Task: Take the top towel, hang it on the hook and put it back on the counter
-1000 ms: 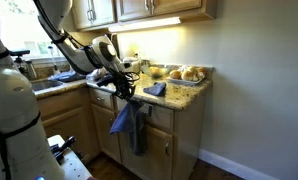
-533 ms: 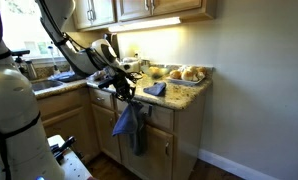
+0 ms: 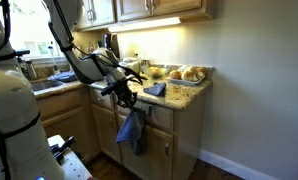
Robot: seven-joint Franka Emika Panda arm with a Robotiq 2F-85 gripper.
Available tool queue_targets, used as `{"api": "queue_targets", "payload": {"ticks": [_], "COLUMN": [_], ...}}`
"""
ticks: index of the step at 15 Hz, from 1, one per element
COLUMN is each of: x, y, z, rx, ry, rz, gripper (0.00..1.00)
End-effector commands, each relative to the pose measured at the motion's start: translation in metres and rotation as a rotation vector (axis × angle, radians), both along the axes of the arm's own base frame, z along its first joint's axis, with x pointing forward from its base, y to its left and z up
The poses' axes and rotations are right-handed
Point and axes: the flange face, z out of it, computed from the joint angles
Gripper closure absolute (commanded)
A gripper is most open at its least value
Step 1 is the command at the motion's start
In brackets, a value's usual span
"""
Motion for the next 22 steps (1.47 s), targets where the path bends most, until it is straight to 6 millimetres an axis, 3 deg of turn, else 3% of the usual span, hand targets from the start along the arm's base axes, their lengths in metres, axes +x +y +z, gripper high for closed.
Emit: {"api": "queue_targets", "payload": {"ticks": [1,9,16,22], "x": [0.008,0.021,0.036,0.031], "y": [-0.005,-0.008,-0.007,-0.006], "z": [-0.005,-0.034,-0.048,-0.061], "rx": [-0.050,-0.060,-0.073,-0.058], "ry": [-0.038,-0.049,-0.065,-0.032], "rz": [0.005,0.013,0.042,0.031], "gripper": [0.95,0.95,0.95,0.95]}}
